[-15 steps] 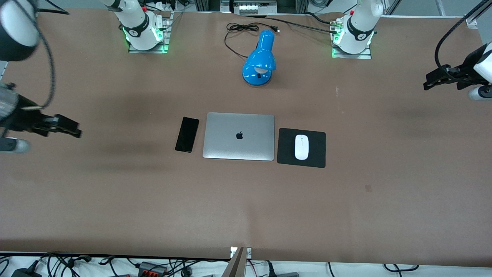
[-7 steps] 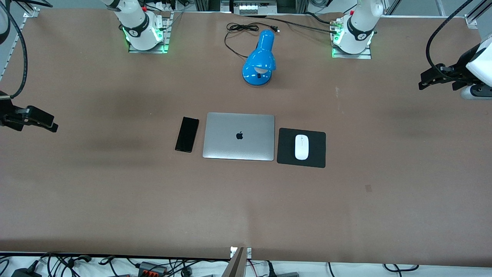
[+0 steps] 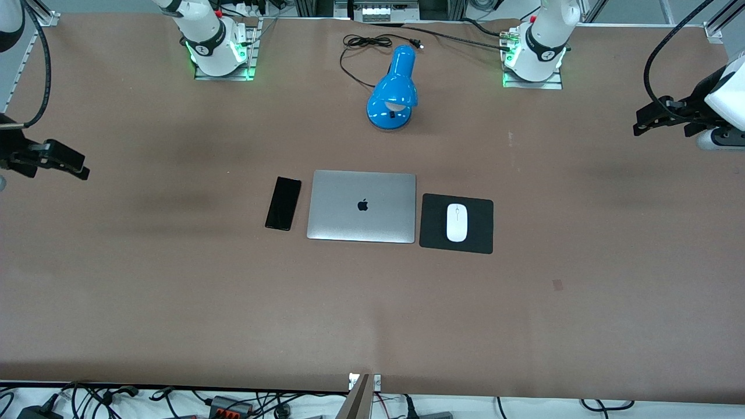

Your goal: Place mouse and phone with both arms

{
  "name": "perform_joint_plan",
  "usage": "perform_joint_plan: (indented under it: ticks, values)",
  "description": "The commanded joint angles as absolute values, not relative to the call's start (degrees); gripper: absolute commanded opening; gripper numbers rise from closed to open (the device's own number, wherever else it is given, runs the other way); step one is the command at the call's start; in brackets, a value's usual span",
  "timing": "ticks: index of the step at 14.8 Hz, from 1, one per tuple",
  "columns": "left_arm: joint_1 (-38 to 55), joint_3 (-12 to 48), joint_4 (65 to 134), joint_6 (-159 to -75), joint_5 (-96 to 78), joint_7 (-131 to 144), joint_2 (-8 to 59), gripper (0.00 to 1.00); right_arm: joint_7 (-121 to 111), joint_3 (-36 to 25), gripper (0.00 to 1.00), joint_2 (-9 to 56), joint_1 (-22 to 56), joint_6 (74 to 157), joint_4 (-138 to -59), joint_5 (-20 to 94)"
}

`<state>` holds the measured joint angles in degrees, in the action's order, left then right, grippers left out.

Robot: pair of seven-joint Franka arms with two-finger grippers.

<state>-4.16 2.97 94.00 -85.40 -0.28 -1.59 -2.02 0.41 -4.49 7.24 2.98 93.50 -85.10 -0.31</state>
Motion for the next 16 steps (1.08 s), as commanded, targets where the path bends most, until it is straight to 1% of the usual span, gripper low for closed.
perform_joint_plan:
  ticks: [1,2,4,7,14,15,16]
  values:
    - [-4.04,3.08,92.9,-84.9,-0.18,-2.73,-1.93,1.0,-0.26,-3.52,1.0,-0.16,2.11,100.08,-97.08,-0.7]
    - [-4.04,3.16,92.9,-84.9,-0.26,-2.81,-2.02,1.0,-0.61,-3.52,1.0,-1.39,2.11,102.2,-99.64,-0.7]
    - [-4.13,4.13,92.9,-84.73,-0.18,-2.64,-2.02,1.0,-1.14,-3.43,1.0,-1.06,2.28,100.91,-97.57,-0.88]
    - [-4.65,3.96,92.9,-84.46,-0.09,-2.2,-2.02,1.0,-1.14,-3.51,1.0,-1.14,2.11,98.09,-95.11,-1.14]
    - [-4.39,4.13,92.9,-84.38,0.09,-2.28,-2.02,1.0,-1.05,-3.52,1.0,-0.97,2.02,97.82,-95.01,-1.14]
    - [-4.39,4.13,92.9,-84.46,0.09,-2.72,-2.02,1.0,-1.05,-2.99,1.0,-0.97,1.06,98.0,-95.01,-1.06]
    - [-4.31,4.13,92.9,-84.46,0.09,-2.72,-2.02,1.0,-0.97,-1.42,1.0,-0.97,-1.47,98.17,-95.01,-0.62]
